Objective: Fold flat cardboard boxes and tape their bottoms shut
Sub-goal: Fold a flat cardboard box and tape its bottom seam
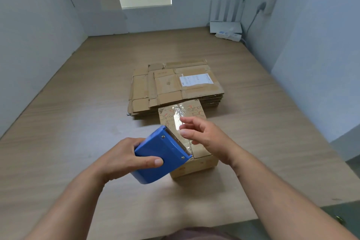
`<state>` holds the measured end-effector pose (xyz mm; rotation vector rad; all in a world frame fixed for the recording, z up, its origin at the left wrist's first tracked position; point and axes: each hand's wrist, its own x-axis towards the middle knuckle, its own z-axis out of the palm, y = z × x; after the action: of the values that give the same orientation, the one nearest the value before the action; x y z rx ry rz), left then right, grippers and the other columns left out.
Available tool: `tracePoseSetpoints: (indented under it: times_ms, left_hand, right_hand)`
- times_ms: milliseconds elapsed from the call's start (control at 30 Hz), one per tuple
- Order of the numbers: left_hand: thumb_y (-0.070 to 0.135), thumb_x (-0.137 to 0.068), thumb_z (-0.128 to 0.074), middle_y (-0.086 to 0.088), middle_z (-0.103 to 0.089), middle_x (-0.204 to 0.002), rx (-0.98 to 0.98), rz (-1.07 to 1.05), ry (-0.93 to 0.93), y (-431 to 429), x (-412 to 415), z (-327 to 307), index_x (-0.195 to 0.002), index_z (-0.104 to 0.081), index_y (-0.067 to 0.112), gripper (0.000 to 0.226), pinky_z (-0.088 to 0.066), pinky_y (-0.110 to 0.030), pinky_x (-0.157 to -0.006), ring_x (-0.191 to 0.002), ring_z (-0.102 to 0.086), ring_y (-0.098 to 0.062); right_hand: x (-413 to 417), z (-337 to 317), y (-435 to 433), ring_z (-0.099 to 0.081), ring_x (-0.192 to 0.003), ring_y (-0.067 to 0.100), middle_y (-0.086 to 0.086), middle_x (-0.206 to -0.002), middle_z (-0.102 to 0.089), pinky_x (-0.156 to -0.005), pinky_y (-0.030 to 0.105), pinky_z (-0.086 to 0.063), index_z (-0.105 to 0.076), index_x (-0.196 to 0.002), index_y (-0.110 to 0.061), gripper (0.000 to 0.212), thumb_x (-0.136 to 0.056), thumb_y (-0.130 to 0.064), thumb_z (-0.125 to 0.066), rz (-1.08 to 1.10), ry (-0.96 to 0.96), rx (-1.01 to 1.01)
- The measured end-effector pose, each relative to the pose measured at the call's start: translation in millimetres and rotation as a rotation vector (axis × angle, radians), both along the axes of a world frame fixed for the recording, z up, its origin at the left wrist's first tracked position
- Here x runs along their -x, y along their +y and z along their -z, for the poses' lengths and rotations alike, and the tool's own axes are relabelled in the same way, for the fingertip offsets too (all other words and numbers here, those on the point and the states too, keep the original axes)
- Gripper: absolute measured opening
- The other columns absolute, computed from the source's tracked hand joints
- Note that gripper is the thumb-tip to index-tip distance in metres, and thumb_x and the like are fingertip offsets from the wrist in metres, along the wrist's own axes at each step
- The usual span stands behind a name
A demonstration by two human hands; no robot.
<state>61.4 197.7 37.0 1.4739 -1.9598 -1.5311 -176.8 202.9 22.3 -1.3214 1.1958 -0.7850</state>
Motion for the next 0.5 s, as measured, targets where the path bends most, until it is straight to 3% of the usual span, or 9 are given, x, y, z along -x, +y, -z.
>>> tracePoseSetpoints:
  times_ms: [100,200,267,500]
  left_hand:
    - [0.068,-0.048,-0.068,0.011,-0.072,-0.089,-0.009,0.023,-0.003,0,2,0,-0.097,-0.068,0.029,0.063,-0.047,-0.015,-0.062,-0.077,-0.067,-0.009]
    - [0.066,-0.051,-0.069,0.013,-0.072,-0.087,-0.01,0.026,-0.043,-1,4,2,-0.097,-0.067,0.028,0.06,-0.046,-0.013,-0.06,-0.076,-0.067,-0.008]
    - [0.065,-0.052,-0.069,0.013,-0.072,-0.087,-0.022,0.024,-0.062,-2,6,1,-0.097,-0.067,0.028,0.058,-0.046,-0.013,-0.06,-0.077,-0.067,-0.008]
    - [0.069,-0.054,-0.064,0.014,-0.071,-0.078,-0.033,-0.001,-0.184,-5,14,-4,-0.088,-0.067,0.027,0.054,-0.043,-0.018,-0.063,-0.069,-0.065,-0.008]
  right_hand:
    - [6,5,-1,-0.06,-0.081,0.009,-0.006,-0.093,-0.066,-0.074,0.026,-0.043,-0.062,-0.111,-0.011,0.032,-0.092,-0.035,-0.057,-0.054,-0.049,-0.139]
    - [12,7,0,-0.054,-0.063,0.009,-0.004,-0.07,-0.064,-0.069,0.028,-0.043,-0.065,-0.083,-0.013,0.004,-0.087,-0.014,-0.065,0.012,-0.158,-0.073]
    - [11,8,0,-0.053,-0.057,0.007,-0.005,-0.064,-0.062,-0.064,0.025,-0.044,-0.064,-0.077,-0.015,0.014,-0.085,-0.004,-0.065,0.061,-0.174,-0.047]
    - [10,14,9,-0.05,-0.052,0.002,-0.004,-0.058,-0.059,-0.054,0.015,-0.044,-0.06,-0.07,-0.011,0.02,-0.087,-0.002,-0.063,0.201,-0.099,0.048]
